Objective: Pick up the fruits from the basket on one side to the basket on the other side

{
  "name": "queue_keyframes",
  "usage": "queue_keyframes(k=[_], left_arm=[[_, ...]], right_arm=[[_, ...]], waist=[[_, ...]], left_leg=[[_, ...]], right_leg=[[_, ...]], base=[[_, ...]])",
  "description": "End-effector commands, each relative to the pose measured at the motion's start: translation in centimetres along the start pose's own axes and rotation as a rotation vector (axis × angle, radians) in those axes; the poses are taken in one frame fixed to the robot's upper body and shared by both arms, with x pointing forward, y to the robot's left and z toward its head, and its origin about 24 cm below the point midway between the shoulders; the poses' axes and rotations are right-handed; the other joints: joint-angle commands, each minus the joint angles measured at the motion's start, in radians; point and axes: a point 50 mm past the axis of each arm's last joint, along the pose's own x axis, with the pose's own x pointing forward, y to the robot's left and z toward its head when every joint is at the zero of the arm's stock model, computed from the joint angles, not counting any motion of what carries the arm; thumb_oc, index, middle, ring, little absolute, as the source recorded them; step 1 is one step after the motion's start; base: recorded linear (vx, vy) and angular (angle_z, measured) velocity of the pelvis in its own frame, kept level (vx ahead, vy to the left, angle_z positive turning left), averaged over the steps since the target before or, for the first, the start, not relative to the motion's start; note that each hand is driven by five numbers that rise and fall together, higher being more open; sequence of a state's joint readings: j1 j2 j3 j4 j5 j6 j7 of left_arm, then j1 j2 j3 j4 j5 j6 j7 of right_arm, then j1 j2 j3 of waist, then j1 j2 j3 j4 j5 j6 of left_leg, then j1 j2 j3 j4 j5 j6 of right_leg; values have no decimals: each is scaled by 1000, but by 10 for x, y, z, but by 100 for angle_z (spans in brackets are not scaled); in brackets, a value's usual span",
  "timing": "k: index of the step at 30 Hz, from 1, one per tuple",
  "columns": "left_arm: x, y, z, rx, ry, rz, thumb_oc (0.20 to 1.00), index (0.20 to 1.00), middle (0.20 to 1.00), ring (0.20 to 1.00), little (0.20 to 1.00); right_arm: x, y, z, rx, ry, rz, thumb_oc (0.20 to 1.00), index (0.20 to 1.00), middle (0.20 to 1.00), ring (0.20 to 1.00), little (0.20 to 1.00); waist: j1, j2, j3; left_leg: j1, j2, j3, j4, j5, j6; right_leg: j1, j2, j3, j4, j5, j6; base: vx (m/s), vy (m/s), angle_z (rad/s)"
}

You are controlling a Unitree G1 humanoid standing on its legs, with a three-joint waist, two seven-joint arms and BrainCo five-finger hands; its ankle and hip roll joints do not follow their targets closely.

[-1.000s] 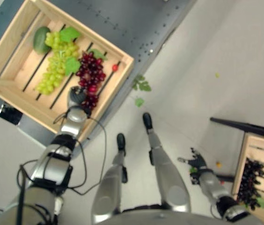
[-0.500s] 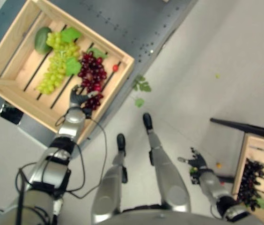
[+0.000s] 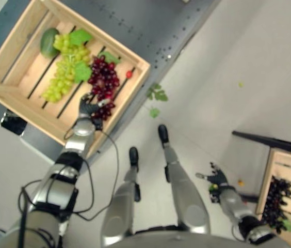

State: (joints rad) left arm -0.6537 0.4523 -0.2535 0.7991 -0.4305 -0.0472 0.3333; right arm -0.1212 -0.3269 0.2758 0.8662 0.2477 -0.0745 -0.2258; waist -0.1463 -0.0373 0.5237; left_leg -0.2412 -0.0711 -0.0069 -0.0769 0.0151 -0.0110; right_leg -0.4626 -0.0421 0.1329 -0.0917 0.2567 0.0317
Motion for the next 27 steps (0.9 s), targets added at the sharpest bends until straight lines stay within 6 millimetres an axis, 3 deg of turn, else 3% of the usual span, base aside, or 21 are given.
queue_keyframes(k=[1, 6, 13, 27], left_arm=[[-20, -65, -38, -57, 203, -276, 1000, 1000, 1000, 1000, 1000], [-8, -54, -24, 295, 118, -284, 1000, 1000, 1000, 1000, 1000], [-8, -47, -26, 545, 62, -240, 1000, 1000, 1000, 1000, 1000], [-30, -55, -51, 496, 83, -295, 1000, 1000, 1000, 1000, 1000]], right_arm=[[1, 3, 2, -9, 1, 18, 1000, 1000, 1000, 1000, 1000], [-1, 2, -4, -36, 13, 26, 1000, 1000, 1000, 1000, 1000], [-2, 1, -2, -44, -11, 31, 1000, 1000, 1000, 1000, 1000], [-1, -1, 4, -27, -31, 5, 1000, 1000, 1000, 1000, 1000]], waist=[[-28, -66, -4], [-36, -73, -4], [-31, -60, -4], [-6, -35, -4]], left_leg=[[-104, -5, -60, 21, 27, -16], [-103, -8, -52, 25, 22, -16], [-107, -12, -50, 36, 14, -12], [-122, -17, -65, 40, 13, -8]], right_leg=[[-19, 35, -7, 20, -68, 83], [-17, 37, -2, 21, -68, 85], [-19, 33, -1, 23, -74, 86], [-23, 30, -11, 20, -79, 83]], base=[[0, 0, 0], [6, 2, 0], [0, 0, 0], [0, 0, 0]])
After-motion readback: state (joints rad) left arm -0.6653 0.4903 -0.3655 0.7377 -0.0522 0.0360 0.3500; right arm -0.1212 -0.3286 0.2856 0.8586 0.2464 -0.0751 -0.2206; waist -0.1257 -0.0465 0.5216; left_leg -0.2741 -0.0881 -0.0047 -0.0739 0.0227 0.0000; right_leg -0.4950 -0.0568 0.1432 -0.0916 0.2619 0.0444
